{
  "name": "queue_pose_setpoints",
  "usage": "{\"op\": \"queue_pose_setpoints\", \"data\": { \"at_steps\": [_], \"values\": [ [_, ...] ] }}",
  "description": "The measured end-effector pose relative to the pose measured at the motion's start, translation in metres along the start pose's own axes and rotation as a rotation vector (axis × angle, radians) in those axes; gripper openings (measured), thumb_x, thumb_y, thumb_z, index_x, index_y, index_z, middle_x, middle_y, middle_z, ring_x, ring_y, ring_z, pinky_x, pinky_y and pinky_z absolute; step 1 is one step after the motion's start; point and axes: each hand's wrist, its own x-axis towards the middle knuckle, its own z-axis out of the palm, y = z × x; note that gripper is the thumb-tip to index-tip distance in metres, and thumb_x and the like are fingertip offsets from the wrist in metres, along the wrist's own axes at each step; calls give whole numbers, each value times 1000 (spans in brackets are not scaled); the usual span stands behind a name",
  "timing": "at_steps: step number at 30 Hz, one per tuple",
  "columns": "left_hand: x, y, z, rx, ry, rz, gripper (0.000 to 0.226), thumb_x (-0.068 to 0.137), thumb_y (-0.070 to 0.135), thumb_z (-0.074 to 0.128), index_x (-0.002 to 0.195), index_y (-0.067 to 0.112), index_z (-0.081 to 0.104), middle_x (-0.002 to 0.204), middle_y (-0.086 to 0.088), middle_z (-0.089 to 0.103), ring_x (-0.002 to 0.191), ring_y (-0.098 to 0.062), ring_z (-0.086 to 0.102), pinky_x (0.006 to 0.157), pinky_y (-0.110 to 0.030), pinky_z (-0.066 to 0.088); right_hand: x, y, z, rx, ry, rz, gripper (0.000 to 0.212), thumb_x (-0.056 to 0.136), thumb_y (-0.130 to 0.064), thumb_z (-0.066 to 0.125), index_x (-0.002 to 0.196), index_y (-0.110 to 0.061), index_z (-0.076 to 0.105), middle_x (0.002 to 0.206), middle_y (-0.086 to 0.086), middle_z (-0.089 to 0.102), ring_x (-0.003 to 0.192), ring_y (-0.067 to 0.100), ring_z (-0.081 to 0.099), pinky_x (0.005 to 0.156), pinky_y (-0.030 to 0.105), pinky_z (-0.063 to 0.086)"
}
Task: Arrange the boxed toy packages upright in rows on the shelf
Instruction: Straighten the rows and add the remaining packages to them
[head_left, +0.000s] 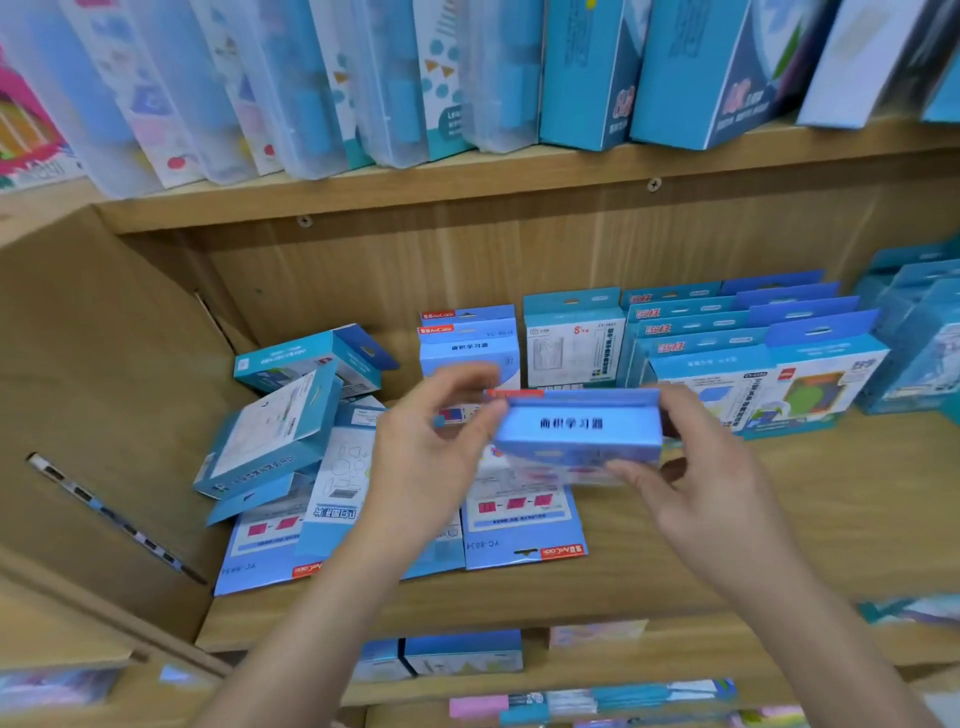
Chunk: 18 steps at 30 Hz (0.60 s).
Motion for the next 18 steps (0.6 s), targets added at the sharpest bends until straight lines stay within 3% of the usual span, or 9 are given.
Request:
{"op": "queue_pose_setpoints", "data": {
  "at_steps": [3,6,11,14,18],
  "values": [
    [21,-14,-21,41,17,-51,40,85,16,67,118,34,53,114,13,63,102,-1,60,87,-20,48,40,-8,7,75,6,30,47,77,-10,75,103,-34,44,91,-24,60,82,-3,57,67,7,41],
    [34,-34,-32,217,-53,-94,49,86,18,67,131,28,48,124,12,59,111,-2,56,96,-28,47,78,-8,31,139,-73,50,45,80,-9,73,103,-32,42,94,-19,62,93,2,61,75,23,46],
    [46,-65,-36,785,-254,-33,53,87,15,59,138,22,43,138,1,50,126,-19,42,102,-28,33,104,26,85,123,-251,174,39,86,-2,64,105,-29,42,102,-4,65,102,19,64,79,31,49],
    [38,-80,-37,852,-334,-61,49,87,20,57,134,26,44,137,4,48,126,-18,39,102,-29,34,105,39,105,113,-321,228,39,90,-4,58,119,-25,44,111,1,66,105,20,62,81,34,51],
    [35,-86,-36,848,-291,-46,45,87,23,57,130,29,44,134,7,51,125,-14,40,100,-29,38,112,42,112,10,-336,182,36,93,-9,54,124,-21,42,107,6,66,93,21,60,70,31,47]
  ]
}}
